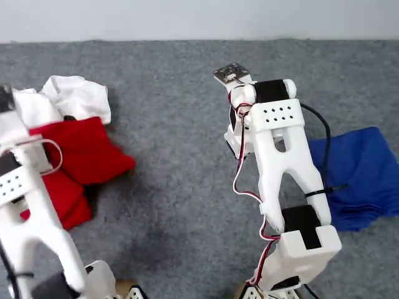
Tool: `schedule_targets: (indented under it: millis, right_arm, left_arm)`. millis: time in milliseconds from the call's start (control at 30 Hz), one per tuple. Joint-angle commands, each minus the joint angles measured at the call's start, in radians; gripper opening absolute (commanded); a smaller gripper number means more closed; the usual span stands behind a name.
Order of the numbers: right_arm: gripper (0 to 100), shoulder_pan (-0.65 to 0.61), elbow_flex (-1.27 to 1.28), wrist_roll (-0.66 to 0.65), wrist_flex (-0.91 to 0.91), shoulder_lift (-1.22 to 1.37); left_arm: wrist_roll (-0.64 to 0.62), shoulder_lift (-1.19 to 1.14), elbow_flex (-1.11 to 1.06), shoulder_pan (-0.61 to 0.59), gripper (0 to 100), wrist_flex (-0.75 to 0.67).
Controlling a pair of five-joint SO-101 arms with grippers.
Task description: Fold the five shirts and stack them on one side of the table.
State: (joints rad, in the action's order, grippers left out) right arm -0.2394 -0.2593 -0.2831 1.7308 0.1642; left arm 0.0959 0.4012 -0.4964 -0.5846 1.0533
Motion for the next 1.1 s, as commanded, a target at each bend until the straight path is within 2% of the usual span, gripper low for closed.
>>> schedule_targets:
  millis: [0,100,233,300,567,667,800,1067]
  right_arm:
    - [15.5,-0.008,-0.003,-0.008,-0.019,-0.044]
    - [15.5,-0.008,-0.003,-0.006,-0.024,-0.044]
    - [15.5,0.001,-0.003,-0.006,-0.024,-0.051]
    - [15.5,0.016,-0.003,-0.006,-0.022,-0.051]
    - [15.5,0.162,-0.011,-0.005,-0.024,-0.082]
    - [15.5,0.177,-0.006,-0.005,-0.024,-0.114]
    - [15.7,0.163,-0.005,-0.005,-0.024,-0.125]
    - [15.8,0.064,-0.003,-0.005,-0.074,-0.124]
  left_arm:
    - [0.005,0.218,0.145,0.132,1,0.112]
    - [0.005,0.382,0.183,0.339,1,0.153]
    - [0.006,0.539,0.174,0.681,1,0.118]
    - [0.008,0.569,0.156,0.789,1,0.084]
    - [0.006,0.54,0.099,0.804,1,0.055]
    - [0.008,0.54,0.035,0.798,1,0.054]
    - [0.011,0.546,-0.142,0.798,1,0.023]
    - [0.021,0.542,-0.618,0.798,1,-0.196]
